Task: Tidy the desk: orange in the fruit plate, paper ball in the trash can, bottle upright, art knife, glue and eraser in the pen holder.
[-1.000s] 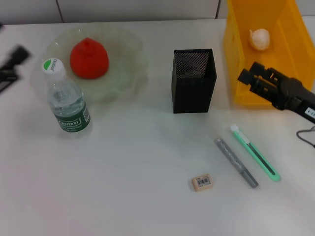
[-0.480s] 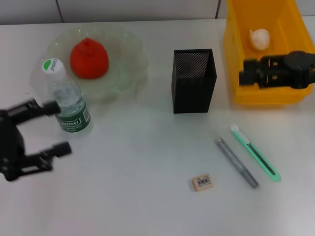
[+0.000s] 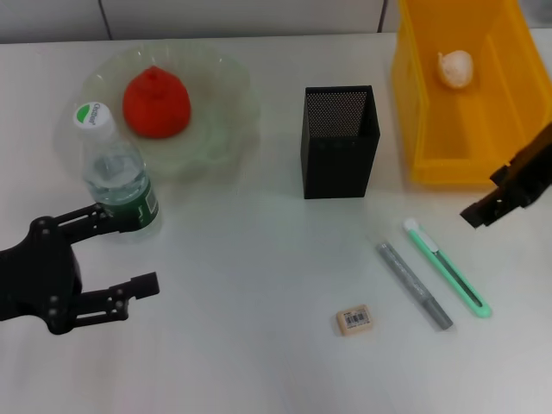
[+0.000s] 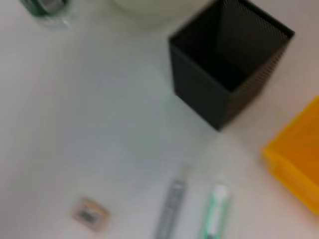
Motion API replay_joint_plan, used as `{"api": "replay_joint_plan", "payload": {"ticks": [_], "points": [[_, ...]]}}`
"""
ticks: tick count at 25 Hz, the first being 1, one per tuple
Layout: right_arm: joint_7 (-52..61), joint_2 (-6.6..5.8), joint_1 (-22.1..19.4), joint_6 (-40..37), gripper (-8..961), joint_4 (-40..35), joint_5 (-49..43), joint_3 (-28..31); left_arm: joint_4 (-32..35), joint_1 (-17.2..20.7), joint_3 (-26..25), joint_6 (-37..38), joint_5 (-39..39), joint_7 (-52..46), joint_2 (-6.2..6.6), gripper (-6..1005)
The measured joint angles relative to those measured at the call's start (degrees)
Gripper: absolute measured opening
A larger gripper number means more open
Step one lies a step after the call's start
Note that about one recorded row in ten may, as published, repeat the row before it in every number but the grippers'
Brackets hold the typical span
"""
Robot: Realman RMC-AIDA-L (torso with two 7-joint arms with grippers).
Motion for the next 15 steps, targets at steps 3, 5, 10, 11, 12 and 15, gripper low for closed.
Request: {"api": "replay_joint_plan", "payload": {"ticks": [3,5,10,11,12,15], "points": [[1.83,0.25,-0.48,4.0,708,2.86,-2.05,-3.98,-0.36,-0.36,0.01,-0.97,0.27,-0.02,-0.28,803],[4.99,0.19,-1.47,11.6,708,8.14,-2.19,-8.8,-0.67,-0.61,0.03,-1.9,0.6,-0.03,-0.46,802],[7.52,0.25,-1.32,18.82,708,13.92,-2.1,-12.89,-1.52,-1.41,0.11,-2.48,1.13,0.06,-0.76,800],[8.0,0.29,-1.16,19.95,673,14.82,-2.07,-14.11,-1.71,-1.51,0.11,-2.5,1.1,0.13,-0.76,800],[8.48,0.32,-1.02,21.08,638,15.59,-1.87,-15.18,-1.9,-1.63,0.13,-2.53,1.08,0.2,-0.8,800],[9.31,0.37,-0.64,23.97,533,17.25,-0.3,-17.9,-2.08,-2.08,0.15,-2.84,1.2,0.22,-1.1,800]]}}
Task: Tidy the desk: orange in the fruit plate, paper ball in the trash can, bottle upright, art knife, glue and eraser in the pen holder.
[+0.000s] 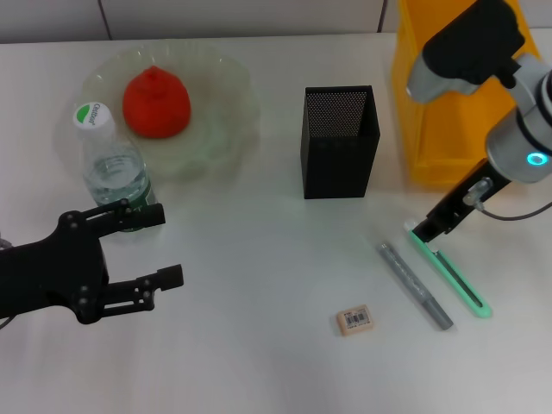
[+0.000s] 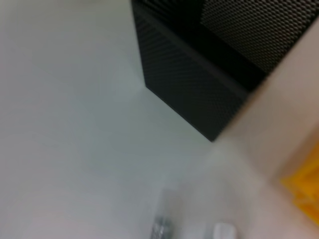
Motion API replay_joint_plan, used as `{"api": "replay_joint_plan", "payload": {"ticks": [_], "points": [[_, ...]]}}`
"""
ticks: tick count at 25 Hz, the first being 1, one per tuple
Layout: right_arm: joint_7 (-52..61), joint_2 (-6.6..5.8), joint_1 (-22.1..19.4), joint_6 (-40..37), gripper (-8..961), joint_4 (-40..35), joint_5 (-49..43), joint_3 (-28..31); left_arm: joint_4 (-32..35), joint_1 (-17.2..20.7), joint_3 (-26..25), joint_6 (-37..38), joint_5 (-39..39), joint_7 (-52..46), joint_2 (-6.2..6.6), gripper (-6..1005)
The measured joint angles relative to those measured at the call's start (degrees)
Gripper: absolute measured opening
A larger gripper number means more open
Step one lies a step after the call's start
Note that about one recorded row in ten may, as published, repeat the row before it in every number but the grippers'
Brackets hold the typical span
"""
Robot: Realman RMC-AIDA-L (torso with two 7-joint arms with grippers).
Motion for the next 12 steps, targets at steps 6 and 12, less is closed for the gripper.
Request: {"api": "replay_joint_plan", "payload": {"ticks": [6,12], "points": [[1.15,0.03,0.62,1.76,522,1.77,0.31,-2.65,-0.03,0.04,-0.04,-0.39,0.0,0.1,-0.24,800],[1.78,0.07,1.37,3.8,497,4.4,0.3,-4.71,-0.21,0.36,-0.29,-0.97,-0.01,0.18,-0.36,800]]}}
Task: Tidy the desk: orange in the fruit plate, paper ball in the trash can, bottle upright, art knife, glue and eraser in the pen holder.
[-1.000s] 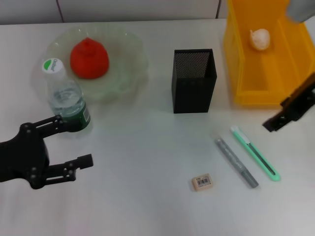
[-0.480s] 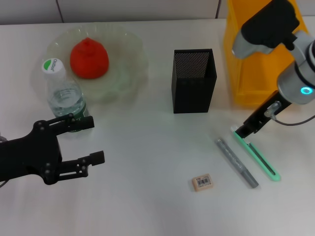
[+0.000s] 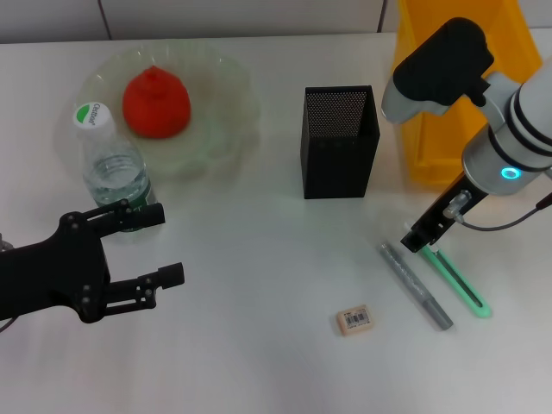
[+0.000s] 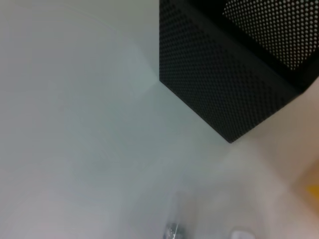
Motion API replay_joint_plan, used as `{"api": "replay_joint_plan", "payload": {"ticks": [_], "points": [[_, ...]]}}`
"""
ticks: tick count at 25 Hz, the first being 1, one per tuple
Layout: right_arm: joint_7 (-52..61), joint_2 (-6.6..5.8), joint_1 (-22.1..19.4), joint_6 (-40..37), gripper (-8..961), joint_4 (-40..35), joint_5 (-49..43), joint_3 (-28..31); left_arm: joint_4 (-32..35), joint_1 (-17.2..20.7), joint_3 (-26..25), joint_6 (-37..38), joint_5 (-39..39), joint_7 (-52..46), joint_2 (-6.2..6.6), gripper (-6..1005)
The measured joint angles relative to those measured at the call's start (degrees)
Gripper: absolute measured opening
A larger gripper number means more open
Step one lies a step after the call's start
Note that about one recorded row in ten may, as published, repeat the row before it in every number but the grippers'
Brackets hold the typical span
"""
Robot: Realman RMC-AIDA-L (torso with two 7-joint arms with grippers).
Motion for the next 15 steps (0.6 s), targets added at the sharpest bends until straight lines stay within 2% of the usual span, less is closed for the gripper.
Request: {"api": "replay_joint_plan", "payload": {"ticks": [10,15], "points": [[0.09,0.02,0.48,2.14,409,2.5,-0.08,-1.17,-0.7,0.21,-0.54,-0.09,-0.38,0.02,0.0,800],[0.12,0.02,-1.63,0.44,197,-3.02,-0.11,-0.88,-0.7,0.51,-1.53,-0.05,-0.49,0.08,0.01,800]]}}
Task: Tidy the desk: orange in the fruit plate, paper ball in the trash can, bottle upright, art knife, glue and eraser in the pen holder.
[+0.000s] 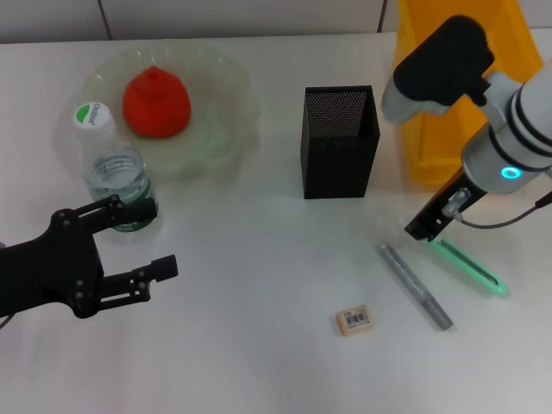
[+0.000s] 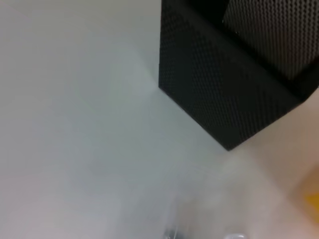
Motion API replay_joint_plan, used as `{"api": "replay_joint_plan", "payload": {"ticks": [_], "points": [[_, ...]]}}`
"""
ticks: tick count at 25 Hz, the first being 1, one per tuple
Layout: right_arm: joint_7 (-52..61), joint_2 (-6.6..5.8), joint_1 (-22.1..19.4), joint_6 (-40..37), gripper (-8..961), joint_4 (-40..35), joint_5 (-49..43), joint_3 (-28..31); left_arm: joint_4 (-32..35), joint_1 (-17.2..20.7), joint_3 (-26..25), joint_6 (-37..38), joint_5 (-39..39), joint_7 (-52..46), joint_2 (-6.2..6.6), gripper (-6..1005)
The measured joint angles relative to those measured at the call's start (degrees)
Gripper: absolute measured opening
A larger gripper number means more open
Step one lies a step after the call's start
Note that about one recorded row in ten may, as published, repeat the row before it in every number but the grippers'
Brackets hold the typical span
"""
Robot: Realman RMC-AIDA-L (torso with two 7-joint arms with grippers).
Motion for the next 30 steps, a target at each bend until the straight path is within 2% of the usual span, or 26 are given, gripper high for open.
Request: {"api": "replay_joint_plan", "payload": {"ticks": [2,3,4,8,11,13,16,23,26,30], "points": [[0.0,-0.04,-1.1,-1.69,175,-3.86,0.62,0.43,-0.17,0.1,-0.26,0.05,-0.02,0.02,0.05,800],[-0.16,-0.27,-2.54,-3.58,164,-9.11,2.74,1.99,-0.29,0.16,-0.33,0.09,-0.03,0.03,0.1,800],[-0.16,-0.27,-2.54,-3.58,164,-9.11,2.74,1.99,-0.4,0.28,-0.35,0.18,-0.04,0.03,0.17,800],[-3.81,-0.34,-5.76,-6.85,165,-21.49,12.03,11.5,-0.47,0.53,-0.38,0.35,-0.05,0.03,0.26,800],[-9.84,-0.25,-8.7,-2.97,180,-24.51,24.51,18.79,-0.49,0.59,-0.38,0.44,-0.06,0.03,0.24,800],[-17.66,-0.23,-11.29,4.5,191,-21.09,35.84,20.03,-0.51,0.66,-0.38,0.47,-0.05,0.03,0.13,800],[-31.98,-0.28,-13.53,13.57,206,-11.48,50.33,19.88,-0.52,0.81,-0.38,0.5,-0.05,0.04,0.08,800],[-58.79,-0.06,-11.79,21.95,242,12.46,72.42,19.21,-0.82,1.45,-1.19,0.58,-0.05,0.32,-0.11,800],[-65.04,-0.27,-10.18,22.28,257,19.2,77.87,19.14,-1.34,1.51,-1.23,0.6,-0.04,0.51,-0.13,800],[-66.51,-0.3,-8.67,22.59,278,23.45,78.45,19.14,-1.5,1.5,-1.25,0.6,-0.04,0.57,-0.14,800]]}}
